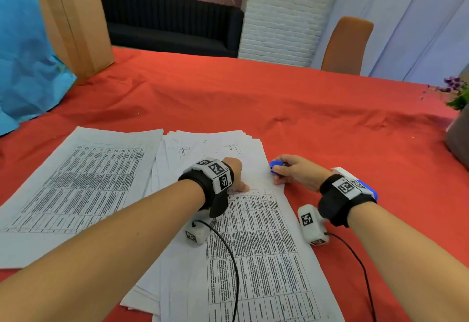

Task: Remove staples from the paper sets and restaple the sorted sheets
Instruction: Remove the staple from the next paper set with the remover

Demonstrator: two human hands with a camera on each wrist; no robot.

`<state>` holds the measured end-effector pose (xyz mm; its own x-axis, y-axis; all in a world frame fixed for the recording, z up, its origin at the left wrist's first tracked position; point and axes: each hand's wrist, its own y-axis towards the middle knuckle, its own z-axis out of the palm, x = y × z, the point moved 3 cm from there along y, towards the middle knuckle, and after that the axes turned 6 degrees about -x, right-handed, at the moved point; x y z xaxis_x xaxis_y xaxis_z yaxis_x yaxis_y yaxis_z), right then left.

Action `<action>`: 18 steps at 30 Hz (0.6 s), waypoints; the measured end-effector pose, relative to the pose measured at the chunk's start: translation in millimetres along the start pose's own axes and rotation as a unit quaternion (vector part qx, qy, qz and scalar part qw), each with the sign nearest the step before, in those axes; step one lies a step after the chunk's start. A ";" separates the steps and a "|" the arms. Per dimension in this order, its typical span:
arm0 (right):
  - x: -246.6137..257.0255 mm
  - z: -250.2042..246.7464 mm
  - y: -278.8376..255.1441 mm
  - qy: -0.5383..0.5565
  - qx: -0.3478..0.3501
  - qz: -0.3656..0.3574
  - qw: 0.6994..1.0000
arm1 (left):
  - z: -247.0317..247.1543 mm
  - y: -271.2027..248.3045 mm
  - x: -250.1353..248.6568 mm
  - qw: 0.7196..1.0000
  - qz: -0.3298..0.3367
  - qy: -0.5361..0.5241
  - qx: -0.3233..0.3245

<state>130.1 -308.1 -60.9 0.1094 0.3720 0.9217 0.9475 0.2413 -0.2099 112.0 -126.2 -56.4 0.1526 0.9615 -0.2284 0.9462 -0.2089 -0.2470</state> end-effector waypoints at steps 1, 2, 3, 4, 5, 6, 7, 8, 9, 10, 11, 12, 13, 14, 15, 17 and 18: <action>0.9 -1.6 -2.1 0.008 0.000 -0.005 1.000 | -3.1 -1.0 1.1 1.000 0.002 -0.009 0.011; 4.6 -0.8 -4.3 0.008 0.006 -0.016 1.000 | -5.4 -1.5 4.6 0.999 0.003 -0.026 0.022; 10.5 2.9 -7.4 0.009 0.015 -0.031 0.999 | -5.8 -2.4 8.9 0.998 0.001 -0.053 0.037; 18.3 8.3 -10.3 0.008 0.025 -0.049 0.998 | -5.5 -3.8 12.8 0.992 0.001 -0.118 0.052; 28.2 15.1 -12.2 0.006 0.036 -0.071 0.997 | -4.7 -6.2 15.0 0.964 -0.004 -0.258 0.068; 39.2 23.1 -14.7 -0.002 0.047 -0.093 0.995 | -2.7 -11.6 14.6 0.892 -0.014 -0.445 0.078; 52.5 33.0 -16.9 -0.018 0.056 -0.116 0.992 | -3.0 -17.5 12.8 0.789 -0.032 -0.609 0.065; 66.3 43.9 -18.2 -0.052 0.060 -0.143 0.987 | -4.6 -19.8 15.0 0.692 -0.058 -0.718 0.039; 80.3 55.4 -18.9 -0.115 0.057 -0.178 0.976 | -7.4 -25.4 16.8 0.603 -0.081 -0.793 0.027; 93.4 67.9 -18.7 -0.208 0.044 -0.219 0.952 | -7.9 -32.1 21.3 0.551 -0.089 -0.830 0.020; 104.3 82.4 -17.1 -0.307 0.034 -0.259 0.915 | -10.3 -38.7 26.8 0.511 -0.094 -0.854 0.019; 112.9 99.2 -15.3 -0.388 0.032 -0.289 0.874 | -14.5 -43.7 38.5 0.537 -0.105 -0.837 -0.020; 119.8 117.2 -14.4 -0.441 0.037 -0.309 0.842 | -16.6 -48.3 53.5 0.584 -0.143 -0.797 -0.051; 125.8 136.1 -14.8 -0.466 0.045 -0.323 0.822 | -22.6 -61.5 65.3 0.628 -0.171 -0.755 -0.082; 131.8 153.9 -15.3 -0.472 0.052 -0.339 0.812 | -23.9 -67.5 79.6 0.665 -0.180 -0.715 -0.121; 142.5 181.9 -14.0 -0.451 0.055 -0.361 0.814 | -21.1 -78.8 107.2 0.590 -0.194 -0.774 -0.124; 147.5 192.4 -12.9 -0.420 0.057 -0.365 0.829 | -23.7 -87.6 117.5 0.526 -0.167 -0.824 -0.127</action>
<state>76.2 -83.9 15.1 -0.7739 0.5703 0.2753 0.6291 0.7424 0.2304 53.8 9.3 -39.2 -0.2900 -0.5686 -0.7698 0.8811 0.1553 -0.4467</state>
